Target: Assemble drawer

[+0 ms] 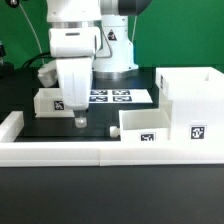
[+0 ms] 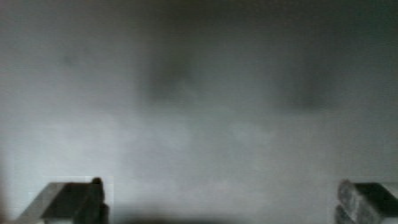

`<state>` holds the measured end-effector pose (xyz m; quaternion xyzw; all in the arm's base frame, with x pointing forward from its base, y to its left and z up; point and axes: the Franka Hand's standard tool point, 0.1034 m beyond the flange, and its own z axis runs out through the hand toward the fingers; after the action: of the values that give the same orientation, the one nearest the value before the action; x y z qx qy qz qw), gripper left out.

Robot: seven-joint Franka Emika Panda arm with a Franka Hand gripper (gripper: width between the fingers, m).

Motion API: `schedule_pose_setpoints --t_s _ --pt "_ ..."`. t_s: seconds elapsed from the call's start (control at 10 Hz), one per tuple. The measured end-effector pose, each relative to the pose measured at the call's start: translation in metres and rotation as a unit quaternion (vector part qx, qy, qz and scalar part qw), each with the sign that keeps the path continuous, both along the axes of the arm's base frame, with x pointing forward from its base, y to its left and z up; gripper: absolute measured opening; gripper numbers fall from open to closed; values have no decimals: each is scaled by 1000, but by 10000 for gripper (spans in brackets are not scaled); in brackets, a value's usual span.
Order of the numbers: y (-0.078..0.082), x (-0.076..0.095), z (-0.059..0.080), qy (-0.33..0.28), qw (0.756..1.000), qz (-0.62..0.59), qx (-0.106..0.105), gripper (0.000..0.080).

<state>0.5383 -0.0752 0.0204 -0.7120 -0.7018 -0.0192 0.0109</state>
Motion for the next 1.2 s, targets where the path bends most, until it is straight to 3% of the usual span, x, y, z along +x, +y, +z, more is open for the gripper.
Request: schedule_pose_setpoints --t_s 0.3,0.6,1.2 --pt "19 -4 -10 11 1000 -26 7 649" --pt "39 7 -5 10 999 -48 8 649" --pt "39 6 -6 10 999 -34 8 649"
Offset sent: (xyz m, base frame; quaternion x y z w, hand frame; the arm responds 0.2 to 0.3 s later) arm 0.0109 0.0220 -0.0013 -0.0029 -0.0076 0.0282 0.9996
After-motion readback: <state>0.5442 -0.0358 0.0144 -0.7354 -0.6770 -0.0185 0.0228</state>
